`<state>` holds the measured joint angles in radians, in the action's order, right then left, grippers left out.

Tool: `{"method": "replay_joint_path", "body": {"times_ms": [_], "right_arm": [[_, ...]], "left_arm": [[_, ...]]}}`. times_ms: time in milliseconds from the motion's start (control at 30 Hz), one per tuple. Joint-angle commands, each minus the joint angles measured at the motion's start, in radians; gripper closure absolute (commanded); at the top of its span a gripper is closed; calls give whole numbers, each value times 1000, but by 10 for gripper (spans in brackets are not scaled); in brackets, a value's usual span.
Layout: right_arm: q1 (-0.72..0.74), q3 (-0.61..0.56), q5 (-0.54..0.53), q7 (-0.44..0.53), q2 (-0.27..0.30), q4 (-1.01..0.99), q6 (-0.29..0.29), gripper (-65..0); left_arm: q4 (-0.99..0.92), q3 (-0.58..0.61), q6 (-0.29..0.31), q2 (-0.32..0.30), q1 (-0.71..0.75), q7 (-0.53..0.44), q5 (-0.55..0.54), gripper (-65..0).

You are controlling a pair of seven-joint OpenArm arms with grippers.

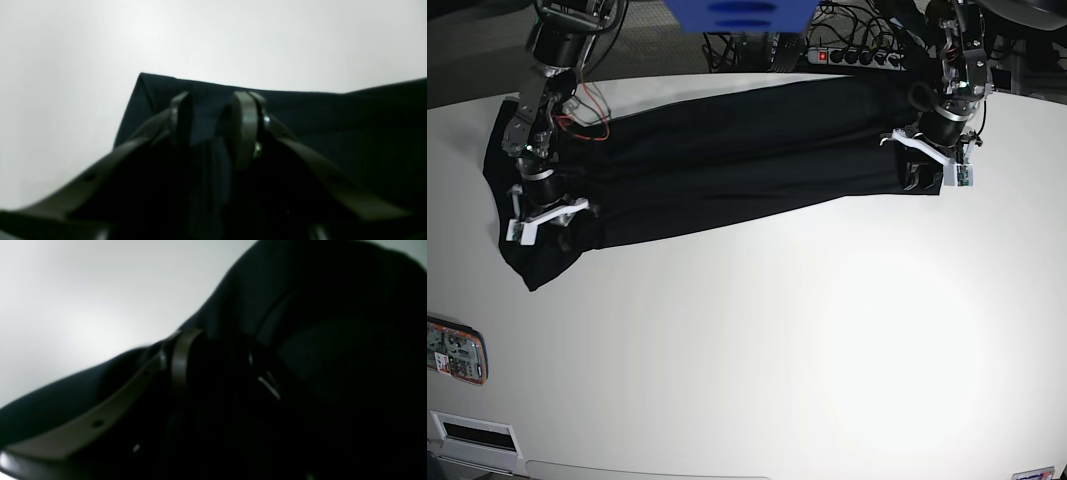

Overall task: Fold the T-shirt properly
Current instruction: 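Lower the folded hem near the collar and adjust both grippers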

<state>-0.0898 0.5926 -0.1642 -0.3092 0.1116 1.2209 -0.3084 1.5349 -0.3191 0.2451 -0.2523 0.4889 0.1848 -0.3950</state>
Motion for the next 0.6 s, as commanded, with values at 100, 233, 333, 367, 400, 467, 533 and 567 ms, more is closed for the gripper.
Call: {"method": "replay_joint_path", "body": {"times_ms": [100,233,333,367,400,467,533,567], "right_arm": [[-6,40,25,-28,18,7,44,-187],[-6,42,27,-25,18,10,44,-187],[-8,42,27,-25,18,20,44,-187],[-8,42,27,-26,18,35,44,-187],[-8,42,27,-28,18,55,44,-187],[-8,40,27,-31,18,104,44,-187],[-8,37,27,-31,17,164,44,-191],[-8,37,27,-31,17,199,44,-192]], "left_arm": [[-47,-18,-82,-43,20,129,57,-192],[-50,-18,-82,-43,23,129,57,-192],[-50,-10,-82,-38,23,129,57,-192],[-50,-8,-82,-38,21,129,57,-192],[-50,-8,-82,-37,17,129,57,-192],[-52,5,-82,-35,-28,129,58,-192],[-73,31,-82,-38,-62,129,58,-192],[-93,45,-82,-40,-81,129,58,-192]]}}
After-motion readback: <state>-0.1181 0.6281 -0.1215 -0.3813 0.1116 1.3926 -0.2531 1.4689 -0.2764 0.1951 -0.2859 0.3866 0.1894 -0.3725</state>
